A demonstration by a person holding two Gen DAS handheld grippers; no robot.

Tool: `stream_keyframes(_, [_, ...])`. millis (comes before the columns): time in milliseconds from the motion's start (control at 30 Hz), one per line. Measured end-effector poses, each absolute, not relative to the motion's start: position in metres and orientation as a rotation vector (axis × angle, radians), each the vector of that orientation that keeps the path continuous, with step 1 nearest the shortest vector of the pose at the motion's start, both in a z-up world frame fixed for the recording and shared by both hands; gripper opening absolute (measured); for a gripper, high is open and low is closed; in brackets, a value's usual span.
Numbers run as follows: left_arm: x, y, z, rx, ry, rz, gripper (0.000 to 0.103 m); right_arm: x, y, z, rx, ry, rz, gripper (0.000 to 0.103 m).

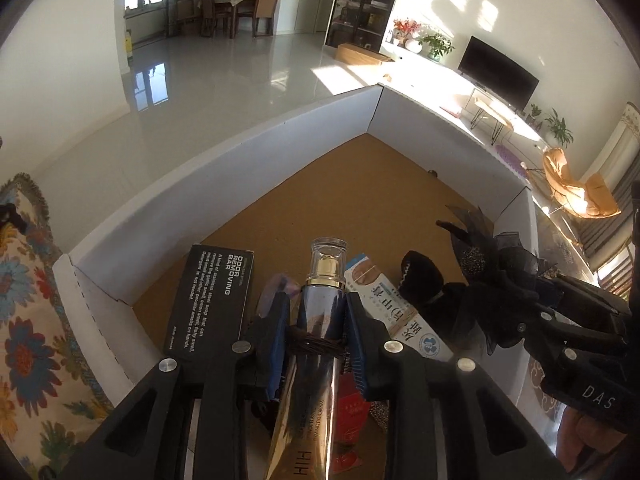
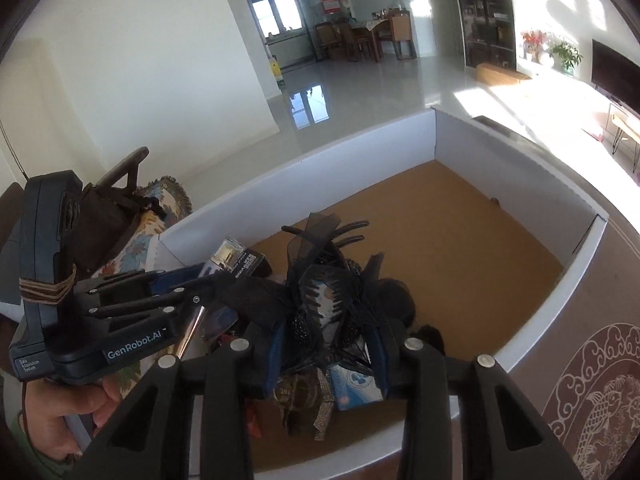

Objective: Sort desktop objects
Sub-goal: 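Lower both held items into the bin and open both tools, then raise both open tools above the filled bin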

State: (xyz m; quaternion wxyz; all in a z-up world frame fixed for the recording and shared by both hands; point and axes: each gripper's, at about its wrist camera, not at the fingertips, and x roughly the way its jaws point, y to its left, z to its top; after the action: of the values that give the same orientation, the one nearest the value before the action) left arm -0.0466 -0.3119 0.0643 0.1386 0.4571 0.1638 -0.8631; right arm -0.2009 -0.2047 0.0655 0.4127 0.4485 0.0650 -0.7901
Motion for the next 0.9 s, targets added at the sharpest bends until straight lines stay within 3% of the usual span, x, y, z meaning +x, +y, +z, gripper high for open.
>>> stream_keyframes(67, [-0.049,-0.312,0.053,1.386,0.476,-2.438,0.038,-0.209,-0.212,0.043,1.224,0.162,-1.941,0.045])
stream_keyframes(100, [-0.049,-0.311,0.05,1.395,0.47,-2.426,0.056,-0.213,-0.214,0.035,1.267,0.16,-1.911,0.051])
stream_keyframes(133, [-0.046,-0.31,0.051,1.384,0.458,-2.426,0.07,-0.215,-0.215,0.031,1.283,0.158,-1.891,0.067])
stream_keyframes(167, [-0.042,-0.309,0.054,1.35,0.439,-2.425,0.072,-0.217,-0.214,0.033,1.272,0.163,-1.897,0.075])
stream_keyframes(300, [-0.023,-0.308,0.069,1.23,0.446,-2.432,0.085,-0.222,-0.195,0.055,1.227,0.21,-1.959,0.083])
stream_keyframes(433, [-0.011,-0.303,0.082,1.167,0.48,-2.399,0.086,-0.228,-0.172,0.076,1.239,0.284,-2.018,0.089])
stream_keyframes(533, [-0.016,-0.292,0.083,1.219,0.443,-2.35,0.087,-0.227,-0.165,0.084,1.273,0.393,-2.045,0.102])
stream_keyframes(700, [-0.012,-0.274,0.091,1.21,0.417,-2.335,0.087,-0.216,-0.162,0.085,1.287,0.556,-2.029,0.102])
stream_keyframes(900, [0.001,-0.264,0.104,1.153,0.406,-2.308,0.091,-0.213,-0.16,0.08,1.269,0.608,-2.037,0.102])
